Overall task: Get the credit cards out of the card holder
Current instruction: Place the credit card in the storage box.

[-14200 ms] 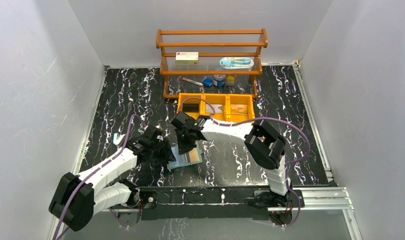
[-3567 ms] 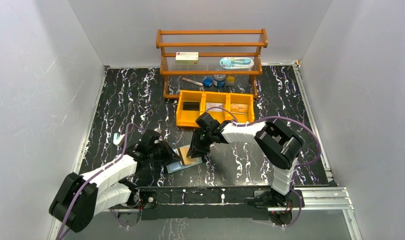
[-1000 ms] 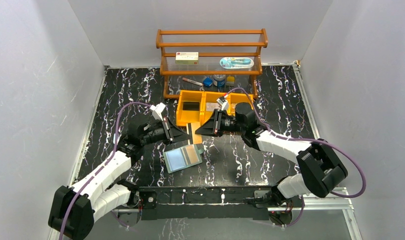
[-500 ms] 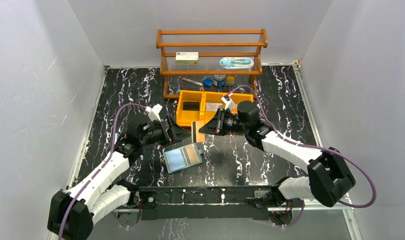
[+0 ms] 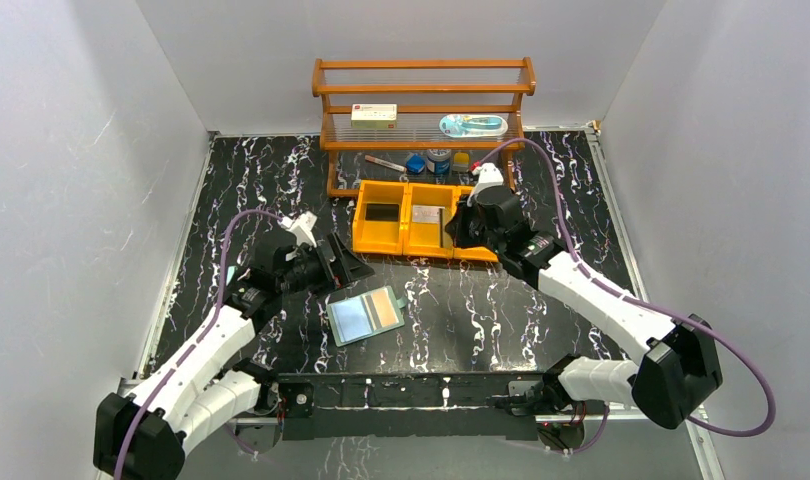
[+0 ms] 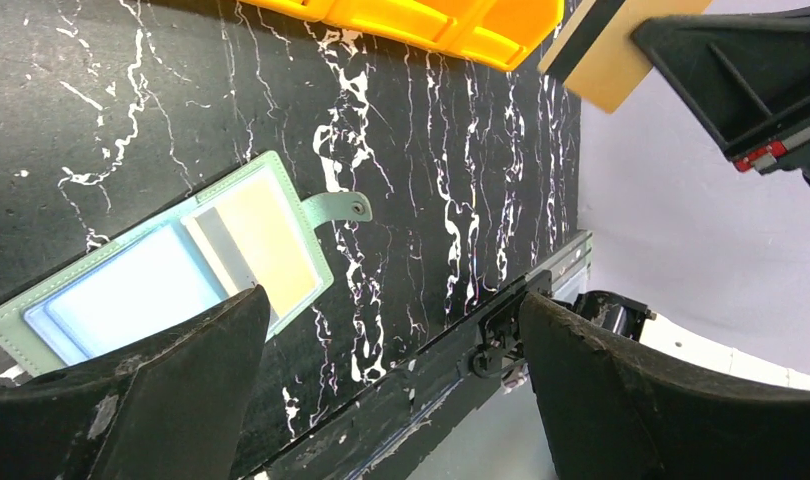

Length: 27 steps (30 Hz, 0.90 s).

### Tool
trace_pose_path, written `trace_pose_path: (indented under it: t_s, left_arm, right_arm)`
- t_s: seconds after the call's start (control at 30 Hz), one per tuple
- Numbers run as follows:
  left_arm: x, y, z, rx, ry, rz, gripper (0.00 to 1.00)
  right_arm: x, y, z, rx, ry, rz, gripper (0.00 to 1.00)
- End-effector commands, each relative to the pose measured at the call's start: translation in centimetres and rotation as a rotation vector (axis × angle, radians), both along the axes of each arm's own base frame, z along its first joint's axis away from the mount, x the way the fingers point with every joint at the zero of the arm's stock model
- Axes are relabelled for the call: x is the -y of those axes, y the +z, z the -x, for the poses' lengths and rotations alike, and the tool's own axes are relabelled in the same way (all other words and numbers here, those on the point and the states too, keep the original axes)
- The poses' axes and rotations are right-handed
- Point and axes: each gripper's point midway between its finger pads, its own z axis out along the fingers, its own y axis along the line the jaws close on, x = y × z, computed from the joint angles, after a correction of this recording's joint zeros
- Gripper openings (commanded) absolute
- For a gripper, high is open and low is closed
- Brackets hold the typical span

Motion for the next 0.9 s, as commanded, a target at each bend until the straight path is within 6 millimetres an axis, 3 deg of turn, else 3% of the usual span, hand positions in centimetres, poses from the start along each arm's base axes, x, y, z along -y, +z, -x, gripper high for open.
trace_pose_path:
  t_s: [0.0,0.2,0.33,0.5,0.73,0.87]
  left_arm:
    - [-0.4,2.0,-0.4,0.054,0.017,-0.005,0.95]
    - [-0.7,1.9,-0.2,0.047,0.026,-0.019,0.95]
    - [-0.8,1.7,-0.1,0.045,0.026,-0.023,0.95]
    - [-1.0,1.3,0.1,0.035,0.023,-0.036,0.95]
    - [-1.2,1.3,0.2,0.038,0.027,-0.046,0.95]
    - [-1.5,1.1,0.2,0.044,0.033,-0.065,0.95]
  right_arm:
    - [5.8,2.4,-3.9,0.26,-0.116,0.369,0.0]
    - [8.8,1.9,-6.7,0.315,-0.09,0.623,0.0]
    - [8.5,1.7,-7.6,0.35,0.042,0.627,0.0]
    - [7.4,-0.9,-7.4,0.359,0.307,0.762,0.0]
    - [9.3,-2.6,-9.7,0.386,0.391,0.94,0.0]
    - [9.2,-4.0,-10.5,0.429,0.497,0.95,0.0]
